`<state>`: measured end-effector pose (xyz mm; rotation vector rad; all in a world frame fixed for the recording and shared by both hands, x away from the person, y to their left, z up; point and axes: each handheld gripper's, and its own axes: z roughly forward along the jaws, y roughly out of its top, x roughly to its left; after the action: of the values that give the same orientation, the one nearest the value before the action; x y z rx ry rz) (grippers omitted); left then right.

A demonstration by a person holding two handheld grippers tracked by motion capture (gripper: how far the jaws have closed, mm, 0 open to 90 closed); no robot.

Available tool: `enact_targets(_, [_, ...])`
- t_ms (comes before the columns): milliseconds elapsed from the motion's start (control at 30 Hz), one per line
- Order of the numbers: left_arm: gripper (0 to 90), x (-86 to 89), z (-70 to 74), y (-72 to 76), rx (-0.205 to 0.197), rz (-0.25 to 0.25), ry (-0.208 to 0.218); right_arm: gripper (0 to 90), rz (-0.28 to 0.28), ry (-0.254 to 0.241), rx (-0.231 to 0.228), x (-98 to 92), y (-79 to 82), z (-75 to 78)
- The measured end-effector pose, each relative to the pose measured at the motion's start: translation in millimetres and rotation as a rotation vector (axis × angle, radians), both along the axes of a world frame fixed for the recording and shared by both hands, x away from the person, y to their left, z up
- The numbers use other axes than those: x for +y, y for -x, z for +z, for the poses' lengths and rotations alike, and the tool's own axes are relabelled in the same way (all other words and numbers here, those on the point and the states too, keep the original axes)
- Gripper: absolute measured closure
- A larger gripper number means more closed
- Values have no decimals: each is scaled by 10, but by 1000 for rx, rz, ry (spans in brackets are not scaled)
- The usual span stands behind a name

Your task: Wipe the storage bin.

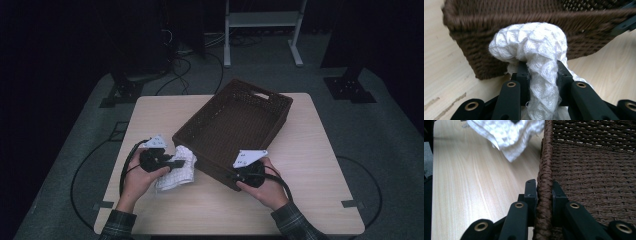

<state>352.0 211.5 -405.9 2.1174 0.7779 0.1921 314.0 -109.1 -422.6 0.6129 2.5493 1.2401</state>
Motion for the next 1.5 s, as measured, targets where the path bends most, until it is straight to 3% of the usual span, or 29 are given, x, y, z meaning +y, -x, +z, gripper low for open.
enact_targets(167, [711, -25, 145, 77, -34, -23, 31, 790, 1, 0, -1, -1, 0, -1])
enact_targets(300, [713, -75, 144, 90, -39, -34, 38, 790, 1, -1, 1, 0, -1, 0])
enact_targets(633, [715, -221, -166, -17, 51, -30, -1, 790, 1, 0, 3, 1, -2, 1])
enact_targets(900, [714, -335, -370, -73, 116, -35, -50, 790, 0, 0, 4, 1, -2, 1])
enact_targets(1000, [714, -395, -450, -90, 139, -41, -92, 790, 0, 1, 3, 2, -1, 2])
enact_targets(1167, [714, -442, -545, -118, 150, -58, -146, 790, 1, 1, 4, 2, -3, 2])
enact_targets(1500, [712, -497, -603, -124, 164, -59, -159, 790, 0, 3, 4, 2, -1, 3])
